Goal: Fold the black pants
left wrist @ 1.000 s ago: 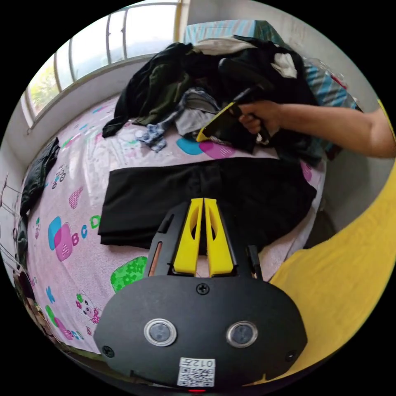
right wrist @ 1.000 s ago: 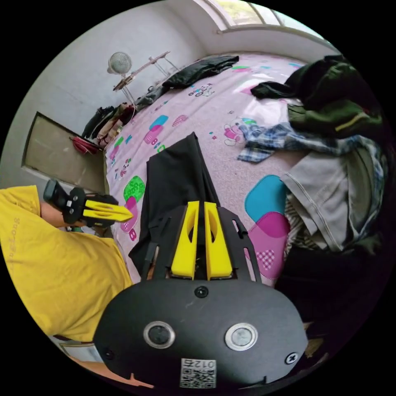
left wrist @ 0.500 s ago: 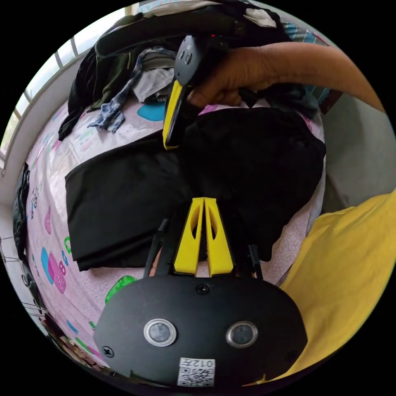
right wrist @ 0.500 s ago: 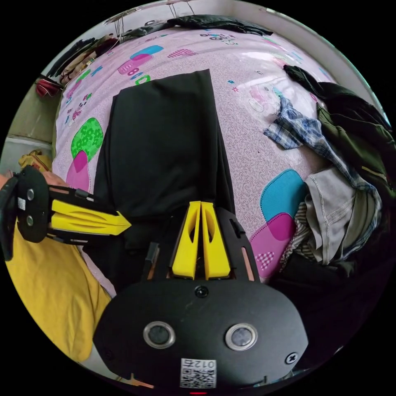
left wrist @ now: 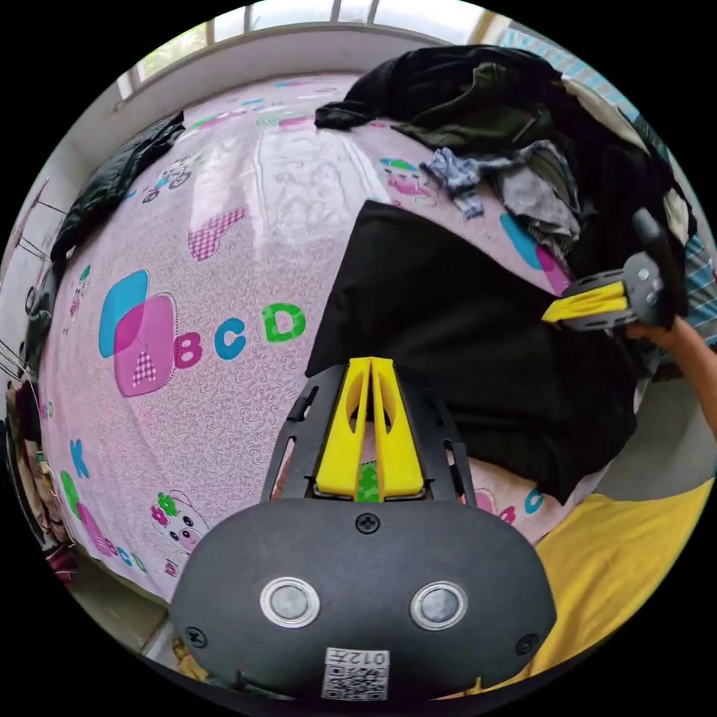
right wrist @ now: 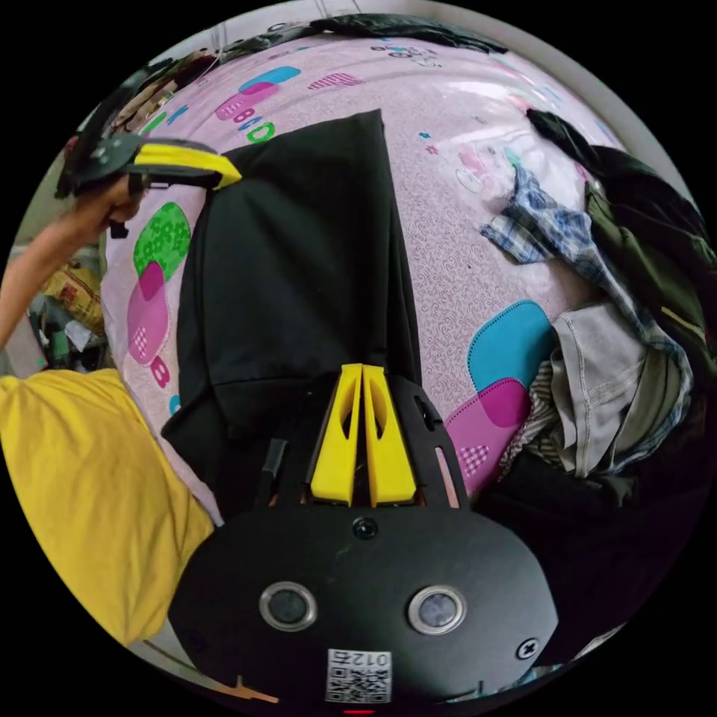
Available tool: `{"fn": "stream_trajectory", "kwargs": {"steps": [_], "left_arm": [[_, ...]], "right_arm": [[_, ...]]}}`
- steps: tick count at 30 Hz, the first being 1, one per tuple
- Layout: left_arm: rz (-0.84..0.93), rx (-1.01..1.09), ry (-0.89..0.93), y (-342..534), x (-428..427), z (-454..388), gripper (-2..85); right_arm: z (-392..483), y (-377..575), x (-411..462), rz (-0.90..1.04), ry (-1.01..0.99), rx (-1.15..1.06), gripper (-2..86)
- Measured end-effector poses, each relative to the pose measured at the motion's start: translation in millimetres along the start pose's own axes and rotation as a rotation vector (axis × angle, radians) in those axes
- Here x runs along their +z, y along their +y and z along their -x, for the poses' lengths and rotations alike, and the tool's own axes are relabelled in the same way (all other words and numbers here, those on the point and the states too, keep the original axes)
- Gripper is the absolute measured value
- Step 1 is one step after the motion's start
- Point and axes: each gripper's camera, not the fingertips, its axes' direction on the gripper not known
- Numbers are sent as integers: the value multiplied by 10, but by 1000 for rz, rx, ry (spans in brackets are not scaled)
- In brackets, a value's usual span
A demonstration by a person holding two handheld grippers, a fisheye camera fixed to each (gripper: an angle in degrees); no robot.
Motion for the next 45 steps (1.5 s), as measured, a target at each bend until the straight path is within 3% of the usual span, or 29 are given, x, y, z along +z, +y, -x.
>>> {"fn": "stream_trajectory", "kwargs": {"steps": [6, 10, 15, 17, 23, 27, 31, 34, 38, 43, 45], "left_arm": [[-139, -85, 25, 50, -379, 162, 0], [-101, -104, -11, 7, -362, 254, 0], [-35, -116, 8, 3, -144, 374, 0], [-33, -95, -9, 16, -105, 367, 0], [-99, -57, -59, 82, -79, 304, -1], [-82, -117, -7, 38, -168, 378, 1], [-205, -64, -1, 21, -495, 146, 3], [-139, 65, 104, -130, -401, -259, 3], [31, 193, 10, -224, -34, -708, 4], [-1, 95, 67, -225, -152, -707, 5], [-82, 151, 128, -194, -375, -941, 5]], "right_arm": [[-230, -317, -607, -197, -2, 47, 0], [-240, -941, -700, -325, -134, -6, 0], [-172, -1533, -409, -258, -175, -40, -1], [-159, -1689, -216, -190, -74, -41, -1], [-275, -1749, -51, -174, -74, -41, -1], [-452, -1554, -184, -225, -128, 32, 0], [-424, -947, -261, -190, -239, -41, -1], [-314, -623, 5, -77, -187, -25, -1], [-307, -461, 405, 1, -68, 58, -1], [-383, -193, 380, -43, -49, 122, -1], [-370, 14, 333, -65, -74, 110, -1]]}}
